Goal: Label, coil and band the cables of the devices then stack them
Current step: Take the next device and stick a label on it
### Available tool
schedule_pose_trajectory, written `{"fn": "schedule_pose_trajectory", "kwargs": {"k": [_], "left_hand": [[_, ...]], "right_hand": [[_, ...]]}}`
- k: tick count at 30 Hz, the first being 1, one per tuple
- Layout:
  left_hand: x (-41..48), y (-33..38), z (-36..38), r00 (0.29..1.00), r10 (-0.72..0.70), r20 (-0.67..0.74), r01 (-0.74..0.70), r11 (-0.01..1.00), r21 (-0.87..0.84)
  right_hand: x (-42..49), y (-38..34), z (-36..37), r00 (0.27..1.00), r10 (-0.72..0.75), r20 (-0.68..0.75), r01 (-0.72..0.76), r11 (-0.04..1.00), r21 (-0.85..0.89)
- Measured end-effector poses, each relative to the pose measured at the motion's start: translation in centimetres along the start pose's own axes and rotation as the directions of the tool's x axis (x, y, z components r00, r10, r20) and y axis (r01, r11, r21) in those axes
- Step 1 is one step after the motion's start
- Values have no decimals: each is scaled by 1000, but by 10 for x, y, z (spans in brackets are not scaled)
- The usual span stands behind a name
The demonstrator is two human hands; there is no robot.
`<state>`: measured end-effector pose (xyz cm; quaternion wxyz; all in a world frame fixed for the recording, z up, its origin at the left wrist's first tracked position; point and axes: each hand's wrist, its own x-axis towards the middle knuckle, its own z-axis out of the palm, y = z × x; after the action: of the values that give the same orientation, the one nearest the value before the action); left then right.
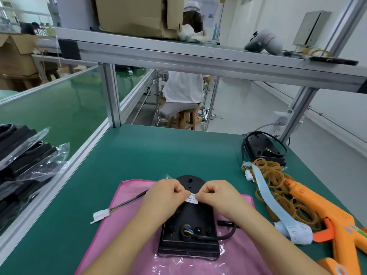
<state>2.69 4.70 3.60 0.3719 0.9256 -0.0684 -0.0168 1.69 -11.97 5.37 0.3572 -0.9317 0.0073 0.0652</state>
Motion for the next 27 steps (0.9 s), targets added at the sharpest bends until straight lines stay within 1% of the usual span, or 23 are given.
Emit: {"fn": "schedule_pose_trajectory", "kwargs": {"k": [2,4,11,17,21,24,27], "left_hand": [[-1,1,2,999,18,-39,-15,996,84],[-1,0,4,996,47,-71,-38,992,124],[-2,0,9,987,112,-112,-92,981,170],[-2,0,12,986,123,-116,-98,975,202],[-3,-1,14,979,145,-144,-113,971,213],[-3,-4,15,980,120,-156,-94,982,162],[-5,-5,20,979,111,-173,-92,989,118]], "right_hand": [[1,0,2,1000,-13,-6,12,997,-80],[0,-2,3,1000,-28,-14,26,991,-134],[1,-6,3,999,-36,-16,32,977,-211],[6,-4,6,1000,-23,-15,19,968,-252],[5,-2,11,997,-61,-40,44,944,-326],[2,2,14,993,-86,-80,59,954,-293],[-1,5,14,993,-68,-98,44,972,-231]]}}
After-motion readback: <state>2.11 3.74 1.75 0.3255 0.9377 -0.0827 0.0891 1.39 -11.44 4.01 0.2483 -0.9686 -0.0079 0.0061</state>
